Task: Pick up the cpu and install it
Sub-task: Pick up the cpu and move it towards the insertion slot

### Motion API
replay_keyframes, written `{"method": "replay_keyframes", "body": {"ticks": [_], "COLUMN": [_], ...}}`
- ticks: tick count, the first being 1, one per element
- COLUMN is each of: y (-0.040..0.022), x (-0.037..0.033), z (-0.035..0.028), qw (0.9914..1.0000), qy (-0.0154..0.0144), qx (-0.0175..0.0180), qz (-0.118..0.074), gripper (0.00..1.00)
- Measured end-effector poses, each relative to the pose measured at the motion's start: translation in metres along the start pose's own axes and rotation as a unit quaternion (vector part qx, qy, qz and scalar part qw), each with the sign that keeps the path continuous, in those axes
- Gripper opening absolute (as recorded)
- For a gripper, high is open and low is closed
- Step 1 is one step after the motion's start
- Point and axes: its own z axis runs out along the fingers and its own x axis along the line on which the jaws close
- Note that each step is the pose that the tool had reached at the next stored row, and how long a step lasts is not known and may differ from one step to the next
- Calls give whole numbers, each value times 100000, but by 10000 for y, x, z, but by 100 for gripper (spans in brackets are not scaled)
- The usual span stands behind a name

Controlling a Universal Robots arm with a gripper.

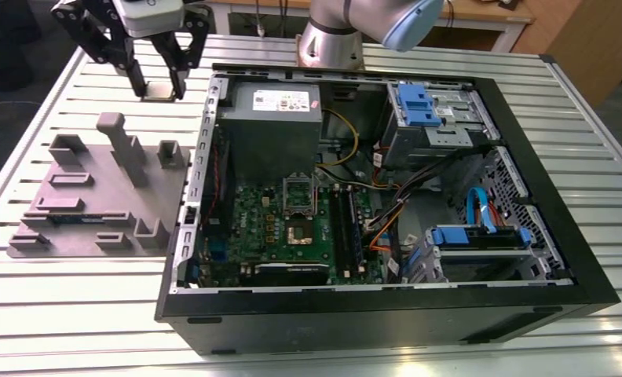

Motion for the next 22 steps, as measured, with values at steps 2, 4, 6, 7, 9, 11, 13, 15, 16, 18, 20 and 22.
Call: {"method": "replay_keyframes", "body": {"ticks": [2,4,6,7,9,11,13,15,16,18,20,22], "y": [0,0,0,0,1,1,1,1,1,1,2,2], "x": [-9,-19,-28,-32,-42,-51,-60,-69,-74,-83,-165,-174], "z": [0,-1,-1,-1,-1,-1,0,-1,-1,-1,-2,-2], "qw": [100000,100000,100000,100000,100000,100000,100000,100000,100000,100000,100000,100000], "qy": [3,6,4,4,7,4,2,5,2,5,5,6], "qx": [0,2,0,1,2,2,-3,2,-1,4,2,2], "qz": [0,0,0,-1,0,1,1,1,-1,0,0,-1], "gripper": [47,47,47,47,47,47,47,47,47,47,47,47]}}
